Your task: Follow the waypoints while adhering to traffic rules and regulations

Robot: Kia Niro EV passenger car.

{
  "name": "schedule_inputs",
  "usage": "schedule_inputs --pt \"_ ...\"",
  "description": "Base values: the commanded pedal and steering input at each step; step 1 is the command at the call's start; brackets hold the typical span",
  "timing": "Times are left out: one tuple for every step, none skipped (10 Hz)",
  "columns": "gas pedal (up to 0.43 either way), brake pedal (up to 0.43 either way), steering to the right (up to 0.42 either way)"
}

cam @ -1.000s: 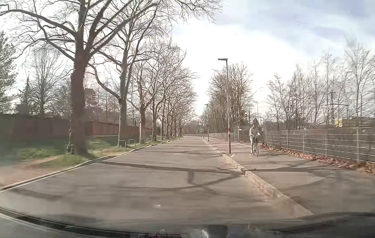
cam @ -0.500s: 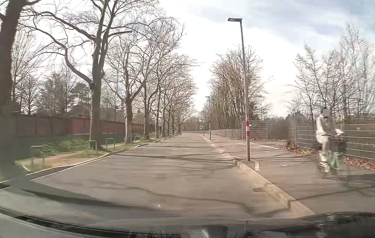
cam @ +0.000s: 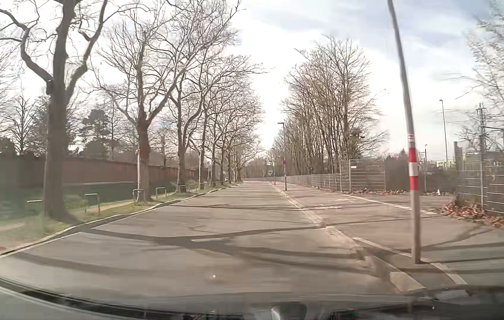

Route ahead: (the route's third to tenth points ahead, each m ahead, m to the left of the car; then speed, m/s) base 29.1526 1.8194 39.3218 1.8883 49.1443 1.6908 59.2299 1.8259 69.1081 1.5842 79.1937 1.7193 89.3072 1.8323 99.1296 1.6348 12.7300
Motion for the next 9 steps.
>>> schedule_inputs --pt "0.087 0.000 0.001" --pt "0.087 0.000 0.001" --pt "0.087 0.000 0.000" --pt "0.087 0.000 0.000" --pt "0.087 0.000 0.000" --pt "0.087 0.000 0.000" --pt "0.087 0.000 0.000" --pt "0.087 0.000 0.000" --pt "0.087 0.000 0.000"
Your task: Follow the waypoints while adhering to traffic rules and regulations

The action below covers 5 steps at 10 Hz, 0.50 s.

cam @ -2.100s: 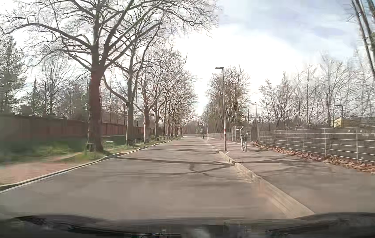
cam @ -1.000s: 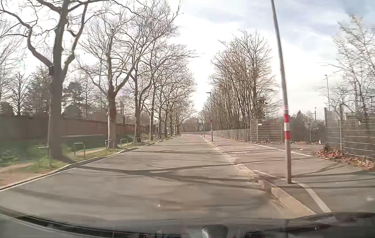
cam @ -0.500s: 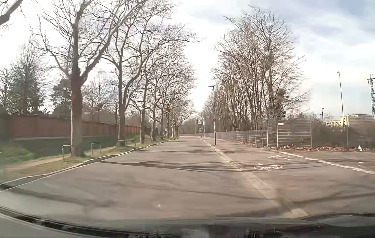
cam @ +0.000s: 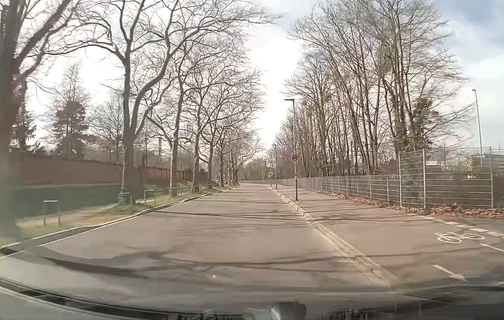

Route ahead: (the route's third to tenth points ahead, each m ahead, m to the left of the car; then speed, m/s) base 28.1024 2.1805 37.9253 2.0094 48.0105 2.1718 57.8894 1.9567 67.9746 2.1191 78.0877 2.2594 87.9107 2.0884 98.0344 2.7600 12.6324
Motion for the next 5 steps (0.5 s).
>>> schedule_inputs --pt "0.087 0.000 0.000" --pt "0.098 0.000 0.000" --pt "0.098 0.000 0.000" --pt "0.098 0.000 -0.001" --pt "0.098 0.000 -0.001"
